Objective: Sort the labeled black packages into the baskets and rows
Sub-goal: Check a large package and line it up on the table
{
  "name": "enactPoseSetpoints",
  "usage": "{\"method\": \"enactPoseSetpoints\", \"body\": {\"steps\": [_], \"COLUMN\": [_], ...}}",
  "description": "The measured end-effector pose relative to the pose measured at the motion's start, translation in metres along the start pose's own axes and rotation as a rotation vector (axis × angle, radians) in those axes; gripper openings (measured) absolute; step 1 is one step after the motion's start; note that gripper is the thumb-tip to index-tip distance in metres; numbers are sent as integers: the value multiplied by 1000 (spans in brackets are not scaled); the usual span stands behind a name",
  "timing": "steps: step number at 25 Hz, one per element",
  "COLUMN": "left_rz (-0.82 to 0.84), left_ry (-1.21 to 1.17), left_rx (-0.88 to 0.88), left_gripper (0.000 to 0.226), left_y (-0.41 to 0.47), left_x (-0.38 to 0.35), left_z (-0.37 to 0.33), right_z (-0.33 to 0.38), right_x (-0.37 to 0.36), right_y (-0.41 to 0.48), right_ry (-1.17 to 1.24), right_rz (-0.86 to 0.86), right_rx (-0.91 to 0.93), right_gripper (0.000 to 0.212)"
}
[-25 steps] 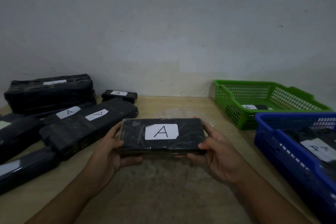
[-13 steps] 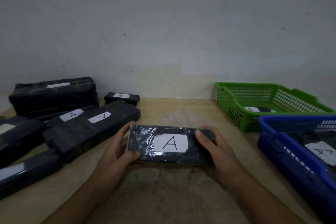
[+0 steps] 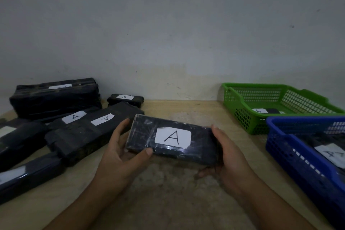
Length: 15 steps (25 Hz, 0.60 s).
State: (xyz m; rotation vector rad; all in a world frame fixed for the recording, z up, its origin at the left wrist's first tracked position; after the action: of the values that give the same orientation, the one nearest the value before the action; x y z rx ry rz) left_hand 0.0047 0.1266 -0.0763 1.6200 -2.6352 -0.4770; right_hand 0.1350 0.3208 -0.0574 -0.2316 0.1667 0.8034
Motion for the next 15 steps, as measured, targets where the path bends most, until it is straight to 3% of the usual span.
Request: {"method": "enactPoseSetpoints", "body": {"steps": [2,4,6,9,13,15], "left_rz": [-6,60,85,83,14,5], "left_ry": [15,26,-113,-270,-326,-306], "left_rx": [19,72,162,213,237,192], "left_gripper": [79,86,90,75,35,34], "left_y": [4,5,5,8,9,10], "left_x": [5,7,6,6,5,5], "left_z": [3,6,7,8,10,11], "right_z": [-1,-1,-2,-5,-10,-11], "right_x": [0,2,5,8,8,8], "right_y": [2,4,5,4,6,6], "right_ry": [6,53,94,61,65,53], "right_rz": [26,35,68,171,232,241], "right_rx": [-49,-4,53,144,256,279], "right_gripper": [39,24,17,37,58,61]}}
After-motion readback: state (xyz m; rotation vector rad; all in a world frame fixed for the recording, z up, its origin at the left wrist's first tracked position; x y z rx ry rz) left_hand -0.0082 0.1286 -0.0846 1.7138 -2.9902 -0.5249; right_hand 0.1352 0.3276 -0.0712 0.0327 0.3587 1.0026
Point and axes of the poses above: each hand's wrist, its own y-axis towards the middle knuckle, its own x-axis out of the back of the hand, z = x × y, the point moved 1 cm from there along y, towards the middle knuckle, and after that the axes turned 8 degrees about -z, right-handed, at the moved point
